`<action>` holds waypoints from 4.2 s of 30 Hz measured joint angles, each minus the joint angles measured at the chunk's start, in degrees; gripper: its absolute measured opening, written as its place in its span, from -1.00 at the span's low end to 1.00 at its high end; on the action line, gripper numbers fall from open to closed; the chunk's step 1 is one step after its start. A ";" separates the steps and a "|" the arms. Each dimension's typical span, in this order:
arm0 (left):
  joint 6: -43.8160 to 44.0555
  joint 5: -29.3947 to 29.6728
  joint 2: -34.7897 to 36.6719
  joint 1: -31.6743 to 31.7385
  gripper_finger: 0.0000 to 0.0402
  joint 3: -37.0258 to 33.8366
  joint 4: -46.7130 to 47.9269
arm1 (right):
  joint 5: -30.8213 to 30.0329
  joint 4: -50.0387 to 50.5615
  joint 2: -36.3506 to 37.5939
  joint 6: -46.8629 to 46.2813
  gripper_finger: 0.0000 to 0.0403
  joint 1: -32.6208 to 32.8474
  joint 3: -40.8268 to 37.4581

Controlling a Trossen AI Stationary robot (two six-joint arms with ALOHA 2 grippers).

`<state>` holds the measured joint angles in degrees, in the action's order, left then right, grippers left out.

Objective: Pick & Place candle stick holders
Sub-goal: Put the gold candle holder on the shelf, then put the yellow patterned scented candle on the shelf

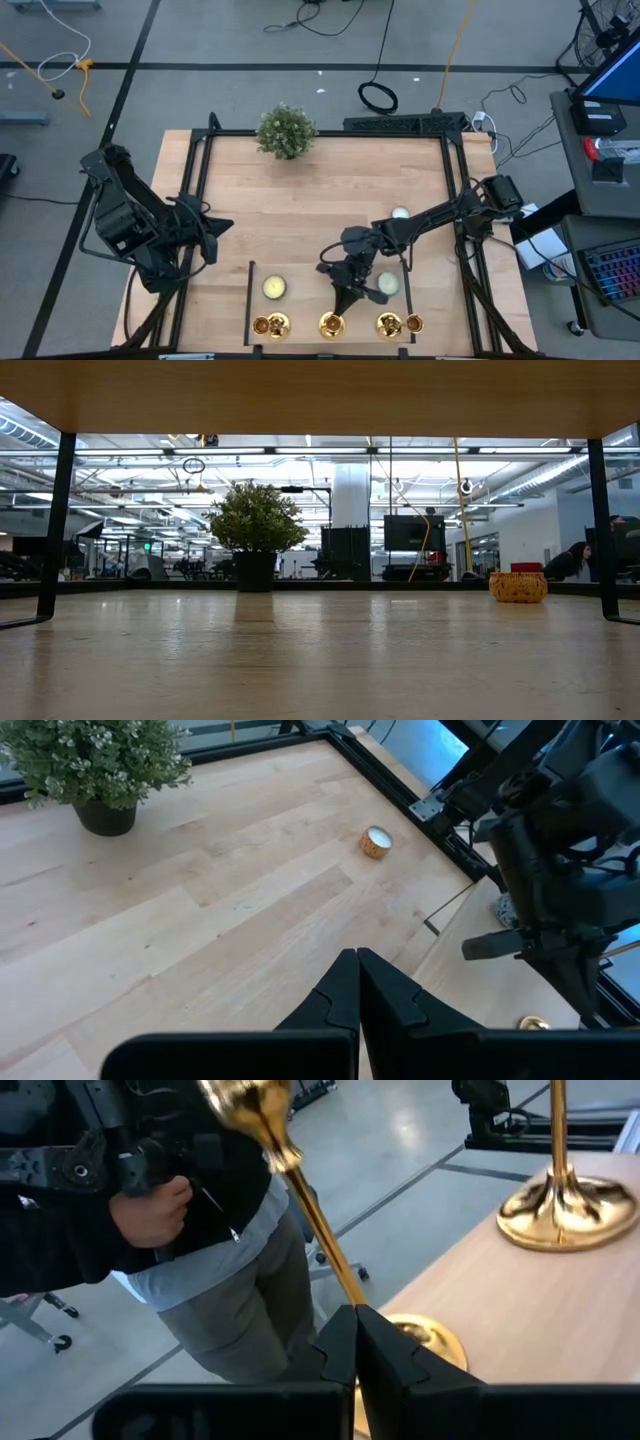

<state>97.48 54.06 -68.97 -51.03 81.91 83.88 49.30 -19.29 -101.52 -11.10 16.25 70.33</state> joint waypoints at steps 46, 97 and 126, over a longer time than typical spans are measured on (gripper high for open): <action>-0.16 0.02 0.00 -0.02 -1.00 0.00 -1.49 | -1.53 -1.78 -0.54 -0.90 -1.00 1.51 0.75; -6.08 7.50 0.00 -0.87 -1.00 0.00 -3.13 | -40.74 25.74 14.43 7.39 -1.00 -6.38 1.18; -10.47 19.07 -0.02 12.88 -0.99 0.00 -7.12 | -67.23 75.35 40.82 -18.00 -1.00 -15.37 1.13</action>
<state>87.01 73.13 -68.99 -38.14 81.91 76.76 -17.93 56.06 -60.70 -29.10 0.88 71.46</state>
